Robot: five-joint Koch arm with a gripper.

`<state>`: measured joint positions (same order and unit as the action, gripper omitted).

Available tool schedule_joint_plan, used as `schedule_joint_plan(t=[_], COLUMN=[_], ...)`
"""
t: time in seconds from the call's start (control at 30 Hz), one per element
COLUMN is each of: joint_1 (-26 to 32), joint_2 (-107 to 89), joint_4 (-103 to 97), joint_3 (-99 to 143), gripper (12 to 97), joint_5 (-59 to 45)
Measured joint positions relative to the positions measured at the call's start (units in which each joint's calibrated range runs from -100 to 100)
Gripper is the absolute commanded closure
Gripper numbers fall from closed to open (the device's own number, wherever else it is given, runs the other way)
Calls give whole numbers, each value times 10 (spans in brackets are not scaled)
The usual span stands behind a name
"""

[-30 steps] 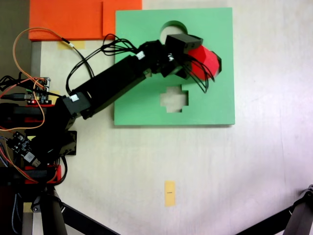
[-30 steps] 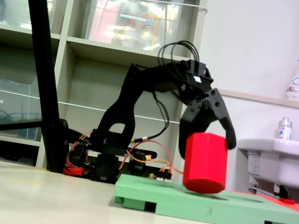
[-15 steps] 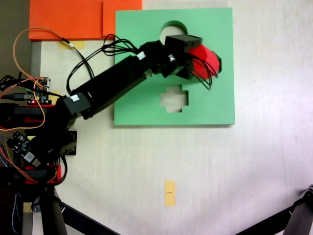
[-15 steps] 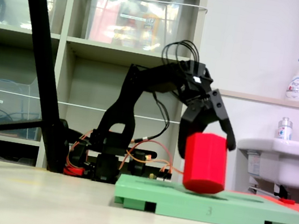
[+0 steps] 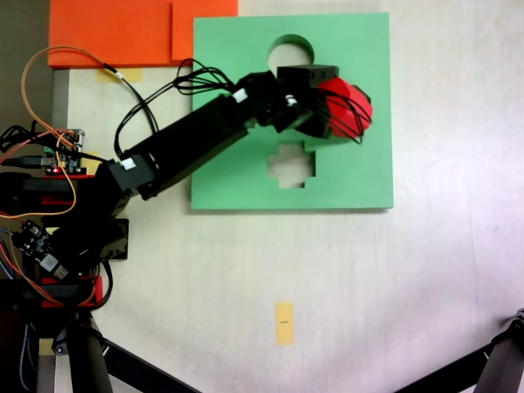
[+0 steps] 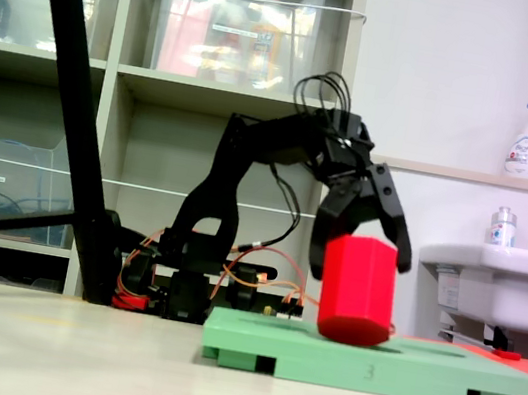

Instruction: Put the octagonal pillar block into the corresponding hole

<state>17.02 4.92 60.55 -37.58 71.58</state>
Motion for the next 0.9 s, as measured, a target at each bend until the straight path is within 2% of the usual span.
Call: schedule_joint_plan(t=[0.9], joint_1=[15], joint_2=[75], joint_4=[-2], joint_3=[-28], gripper=[793], joint_5=[11])
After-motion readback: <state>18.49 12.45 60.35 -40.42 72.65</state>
